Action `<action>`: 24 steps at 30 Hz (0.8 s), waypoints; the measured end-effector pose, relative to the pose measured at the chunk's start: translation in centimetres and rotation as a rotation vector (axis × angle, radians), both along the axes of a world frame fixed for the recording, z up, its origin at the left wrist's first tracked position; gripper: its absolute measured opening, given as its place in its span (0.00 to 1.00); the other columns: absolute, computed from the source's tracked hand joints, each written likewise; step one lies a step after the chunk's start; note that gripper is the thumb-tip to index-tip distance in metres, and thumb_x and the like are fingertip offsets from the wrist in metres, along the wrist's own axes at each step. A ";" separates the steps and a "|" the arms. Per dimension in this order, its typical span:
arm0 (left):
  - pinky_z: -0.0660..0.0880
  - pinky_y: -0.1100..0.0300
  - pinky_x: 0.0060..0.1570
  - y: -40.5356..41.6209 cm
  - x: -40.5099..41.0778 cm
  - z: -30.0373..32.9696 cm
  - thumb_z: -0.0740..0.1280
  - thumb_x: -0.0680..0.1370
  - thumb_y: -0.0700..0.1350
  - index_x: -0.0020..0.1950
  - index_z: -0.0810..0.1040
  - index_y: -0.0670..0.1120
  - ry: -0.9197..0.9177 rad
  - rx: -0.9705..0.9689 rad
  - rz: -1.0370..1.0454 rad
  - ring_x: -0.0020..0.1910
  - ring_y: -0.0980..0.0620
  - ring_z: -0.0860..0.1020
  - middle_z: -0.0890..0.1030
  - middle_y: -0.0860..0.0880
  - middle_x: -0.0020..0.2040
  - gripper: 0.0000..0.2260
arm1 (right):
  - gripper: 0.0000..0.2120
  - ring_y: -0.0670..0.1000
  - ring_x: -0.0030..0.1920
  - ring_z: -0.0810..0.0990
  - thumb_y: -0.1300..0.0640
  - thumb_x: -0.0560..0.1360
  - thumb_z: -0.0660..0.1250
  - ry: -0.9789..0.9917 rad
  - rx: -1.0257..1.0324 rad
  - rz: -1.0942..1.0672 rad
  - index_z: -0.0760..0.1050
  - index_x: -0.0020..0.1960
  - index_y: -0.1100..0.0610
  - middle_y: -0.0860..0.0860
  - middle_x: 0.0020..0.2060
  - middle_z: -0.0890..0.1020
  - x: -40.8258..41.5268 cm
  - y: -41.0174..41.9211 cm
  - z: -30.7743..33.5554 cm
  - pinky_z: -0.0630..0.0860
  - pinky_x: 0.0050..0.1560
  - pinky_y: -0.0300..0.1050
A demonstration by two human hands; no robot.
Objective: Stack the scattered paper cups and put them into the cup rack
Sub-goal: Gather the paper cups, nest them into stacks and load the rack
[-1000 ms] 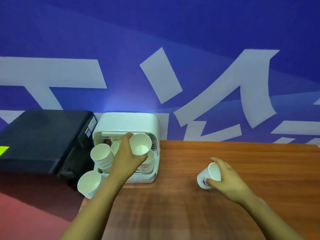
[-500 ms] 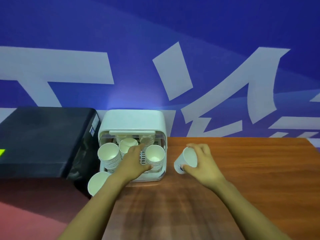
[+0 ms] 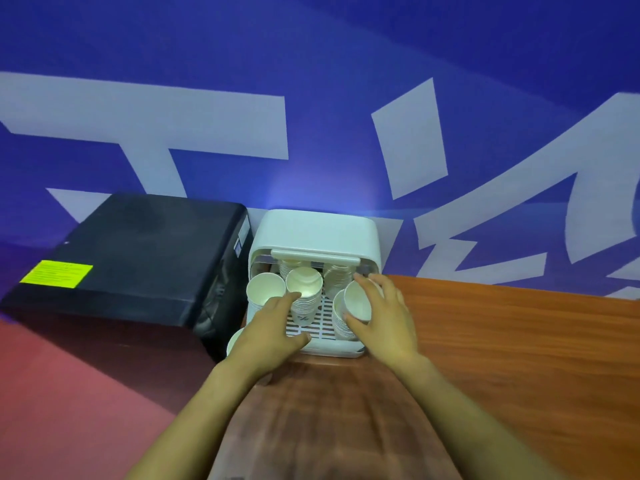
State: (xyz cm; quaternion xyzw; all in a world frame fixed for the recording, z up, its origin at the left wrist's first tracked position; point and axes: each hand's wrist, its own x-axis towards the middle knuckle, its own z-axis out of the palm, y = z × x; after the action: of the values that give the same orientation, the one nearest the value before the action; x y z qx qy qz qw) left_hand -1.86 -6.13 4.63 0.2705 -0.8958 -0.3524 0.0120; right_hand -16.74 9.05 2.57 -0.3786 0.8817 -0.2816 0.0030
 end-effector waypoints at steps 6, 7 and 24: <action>0.67 0.49 0.66 -1.6 1.6 -1.3 0.71 0.72 0.52 0.74 0.61 0.56 -0.109 -0.059 0.039 0.69 0.50 0.66 0.66 0.54 0.71 0.33 | 0.40 0.54 0.67 0.66 0.43 0.68 0.71 -0.162 0.268 0.009 0.54 0.74 0.42 0.47 0.71 0.59 -0.4 0.2 -2.5 0.72 0.60 0.48; 0.67 0.49 0.66 -1.8 1.8 -1.6 0.70 0.72 0.52 0.74 0.61 0.56 -0.118 -0.061 0.045 0.69 0.50 0.66 0.66 0.54 0.71 0.33 | 0.42 0.54 0.66 0.67 0.43 0.67 0.72 -0.194 0.292 0.000 0.52 0.74 0.41 0.47 0.71 0.57 -0.5 0.1 -2.8 0.74 0.59 0.48; 0.67 0.51 0.66 -4.0 1.9 -2.3 0.70 0.72 0.52 0.72 0.63 0.56 -0.077 -0.073 0.000 0.68 0.51 0.67 0.67 0.55 0.70 0.30 | 0.38 0.54 0.58 0.72 0.40 0.71 0.67 -0.020 0.421 -0.185 0.52 0.75 0.44 0.51 0.64 0.65 -1.6 -2.9 -3.7 0.74 0.47 0.46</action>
State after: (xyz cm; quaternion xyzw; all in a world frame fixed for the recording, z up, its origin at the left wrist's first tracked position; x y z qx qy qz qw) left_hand 0.01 -10.08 2.34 0.2833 -0.9079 -0.3087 -0.0125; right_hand -18.34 6.14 -1.13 -0.2843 0.9519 -0.0941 0.0648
